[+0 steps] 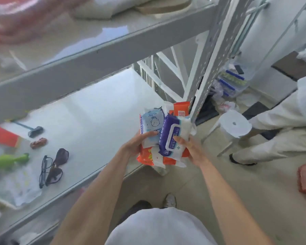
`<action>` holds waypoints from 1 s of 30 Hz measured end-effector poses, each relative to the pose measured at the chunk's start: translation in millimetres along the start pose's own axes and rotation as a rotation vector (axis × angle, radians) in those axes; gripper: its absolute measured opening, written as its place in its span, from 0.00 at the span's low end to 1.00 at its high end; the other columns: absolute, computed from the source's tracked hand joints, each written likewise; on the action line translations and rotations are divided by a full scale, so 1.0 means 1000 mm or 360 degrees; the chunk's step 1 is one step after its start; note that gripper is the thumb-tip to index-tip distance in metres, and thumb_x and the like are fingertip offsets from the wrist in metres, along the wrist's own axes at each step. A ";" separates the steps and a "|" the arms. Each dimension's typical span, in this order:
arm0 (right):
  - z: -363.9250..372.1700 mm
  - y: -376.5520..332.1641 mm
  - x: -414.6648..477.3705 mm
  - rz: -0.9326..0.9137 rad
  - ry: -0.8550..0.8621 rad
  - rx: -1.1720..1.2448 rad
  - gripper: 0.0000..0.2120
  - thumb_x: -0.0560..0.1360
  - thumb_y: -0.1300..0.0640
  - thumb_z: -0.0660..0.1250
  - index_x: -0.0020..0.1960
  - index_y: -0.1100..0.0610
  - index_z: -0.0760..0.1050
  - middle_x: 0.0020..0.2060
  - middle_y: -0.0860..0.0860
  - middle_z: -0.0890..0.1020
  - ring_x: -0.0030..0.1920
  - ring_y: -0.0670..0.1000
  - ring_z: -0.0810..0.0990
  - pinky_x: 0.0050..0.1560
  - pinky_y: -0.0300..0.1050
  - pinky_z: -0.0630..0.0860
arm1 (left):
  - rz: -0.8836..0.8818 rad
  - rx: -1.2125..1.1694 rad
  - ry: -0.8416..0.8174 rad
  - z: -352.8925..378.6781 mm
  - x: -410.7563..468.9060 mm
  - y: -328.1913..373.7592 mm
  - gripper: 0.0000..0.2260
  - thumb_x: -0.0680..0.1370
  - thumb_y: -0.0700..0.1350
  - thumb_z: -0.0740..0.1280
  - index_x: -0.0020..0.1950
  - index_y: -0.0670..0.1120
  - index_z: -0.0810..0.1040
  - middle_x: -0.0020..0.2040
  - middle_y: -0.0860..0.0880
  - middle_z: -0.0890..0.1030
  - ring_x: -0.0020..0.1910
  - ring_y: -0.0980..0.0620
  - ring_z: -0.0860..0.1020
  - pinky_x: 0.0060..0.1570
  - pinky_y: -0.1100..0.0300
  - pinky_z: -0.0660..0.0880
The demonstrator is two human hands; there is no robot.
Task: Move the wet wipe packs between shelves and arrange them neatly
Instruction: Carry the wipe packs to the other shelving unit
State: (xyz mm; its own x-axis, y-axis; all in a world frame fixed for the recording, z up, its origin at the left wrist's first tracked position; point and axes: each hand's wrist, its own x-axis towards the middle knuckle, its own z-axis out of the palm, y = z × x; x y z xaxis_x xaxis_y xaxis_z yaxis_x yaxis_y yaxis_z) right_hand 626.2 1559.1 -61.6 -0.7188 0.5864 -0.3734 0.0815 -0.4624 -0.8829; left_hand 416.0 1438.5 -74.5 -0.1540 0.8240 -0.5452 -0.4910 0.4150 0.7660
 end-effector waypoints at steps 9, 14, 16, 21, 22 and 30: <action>0.116 -0.006 0.102 0.0256 -0.0695 -0.0457 0.28 0.75 0.51 0.75 0.72 0.56 0.75 0.63 0.59 0.85 0.62 0.62 0.84 0.61 0.59 0.81 | 0.0138 -0.0372 0.0526 -0.101 -0.064 -0.008 0.30 0.77 0.52 0.73 0.76 0.44 0.73 0.66 0.39 0.83 0.58 0.39 0.84 0.54 0.47 0.82; 0.171 -0.004 0.147 0.0366 -0.0876 -0.0727 0.20 0.77 0.49 0.74 0.68 0.52 0.78 0.59 0.55 0.87 0.59 0.60 0.86 0.60 0.59 0.83 | 0.0147 -0.0350 0.0661 -0.144 -0.072 -0.004 0.29 0.79 0.56 0.70 0.76 0.44 0.73 0.69 0.37 0.80 0.64 0.36 0.80 0.69 0.40 0.76; 0.180 -0.002 0.159 0.0401 -0.0894 -0.0769 0.17 0.78 0.48 0.72 0.65 0.50 0.79 0.57 0.53 0.88 0.56 0.57 0.87 0.55 0.53 0.85 | 0.0146 -0.0336 0.0703 -0.153 -0.070 -0.002 0.30 0.77 0.57 0.71 0.76 0.44 0.74 0.69 0.37 0.80 0.59 0.40 0.82 0.64 0.43 0.78; 0.170 0.006 0.190 0.0394 -0.0763 -0.0938 0.28 0.72 0.37 0.76 0.68 0.45 0.77 0.60 0.52 0.86 0.62 0.58 0.85 0.61 0.56 0.82 | 0.0072 -0.0196 0.0842 -0.155 -0.058 0.010 0.26 0.77 0.62 0.71 0.70 0.49 0.78 0.59 0.46 0.87 0.51 0.49 0.87 0.45 0.58 0.82; 0.167 0.010 0.201 0.0315 -0.0612 -0.1016 0.34 0.66 0.31 0.78 0.67 0.41 0.75 0.62 0.51 0.84 0.63 0.58 0.83 0.62 0.57 0.81 | 0.0061 -0.0133 0.0954 -0.155 -0.056 0.012 0.29 0.74 0.66 0.72 0.68 0.50 0.79 0.58 0.47 0.87 0.51 0.50 0.87 0.43 0.60 0.81; 0.175 0.004 0.195 -0.0372 -0.0448 -0.0994 0.16 0.72 0.40 0.77 0.57 0.43 0.79 0.55 0.51 0.84 0.53 0.52 0.86 0.51 0.58 0.86 | 0.0333 0.0129 0.1669 -0.160 -0.041 0.001 0.41 0.67 0.70 0.76 0.74 0.50 0.72 0.65 0.48 0.82 0.60 0.48 0.83 0.60 0.47 0.82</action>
State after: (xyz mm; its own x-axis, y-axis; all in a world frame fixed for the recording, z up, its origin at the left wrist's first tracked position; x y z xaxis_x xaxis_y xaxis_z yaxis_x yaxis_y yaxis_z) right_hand 365.8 1555.0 -87.7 -0.9093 0.3912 -0.1421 0.2229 0.1695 -0.9600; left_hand 284.4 1343.3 -105.3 -0.9070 0.1553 -0.3914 -0.3169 0.3602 0.8774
